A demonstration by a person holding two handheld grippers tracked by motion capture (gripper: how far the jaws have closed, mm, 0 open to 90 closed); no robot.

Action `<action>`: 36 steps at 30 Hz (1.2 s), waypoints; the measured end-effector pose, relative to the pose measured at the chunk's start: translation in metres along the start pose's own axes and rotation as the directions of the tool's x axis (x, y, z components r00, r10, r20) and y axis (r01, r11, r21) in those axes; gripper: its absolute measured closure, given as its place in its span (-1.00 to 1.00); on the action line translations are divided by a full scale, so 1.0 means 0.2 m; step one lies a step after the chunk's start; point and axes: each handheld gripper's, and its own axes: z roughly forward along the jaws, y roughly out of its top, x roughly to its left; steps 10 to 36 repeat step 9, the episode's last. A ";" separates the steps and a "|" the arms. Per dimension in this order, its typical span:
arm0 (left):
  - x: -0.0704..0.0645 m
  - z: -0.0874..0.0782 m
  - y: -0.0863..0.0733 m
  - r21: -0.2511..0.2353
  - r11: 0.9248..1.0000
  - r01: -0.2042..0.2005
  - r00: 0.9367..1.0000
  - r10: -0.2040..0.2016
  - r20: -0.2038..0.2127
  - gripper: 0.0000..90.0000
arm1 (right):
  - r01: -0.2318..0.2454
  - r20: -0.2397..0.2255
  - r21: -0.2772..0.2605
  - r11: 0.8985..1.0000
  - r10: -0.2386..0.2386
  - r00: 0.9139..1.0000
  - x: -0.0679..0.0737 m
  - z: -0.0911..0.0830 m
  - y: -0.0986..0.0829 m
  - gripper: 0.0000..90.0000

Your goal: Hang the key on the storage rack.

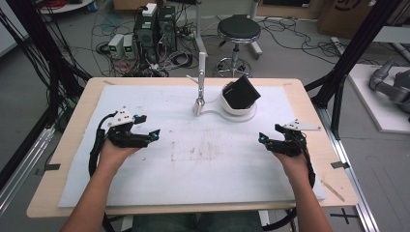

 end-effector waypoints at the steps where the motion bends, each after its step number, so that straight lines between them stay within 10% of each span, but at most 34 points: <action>1: 0.00 0.00 0.00 0.003 1.000 -0.002 1.000 0.002 0.000 -0.51 | -0.001 -0.001 0.001 1.000 0.001 1.000 0.00 0.00 0.00 -0.52; 36: 0.01 0.01 0.00 -0.001 1.000 0.003 1.000 -0.003 0.011 -0.51 | -0.004 0.002 0.003 1.000 0.004 1.000 0.00 0.00 0.00 -0.52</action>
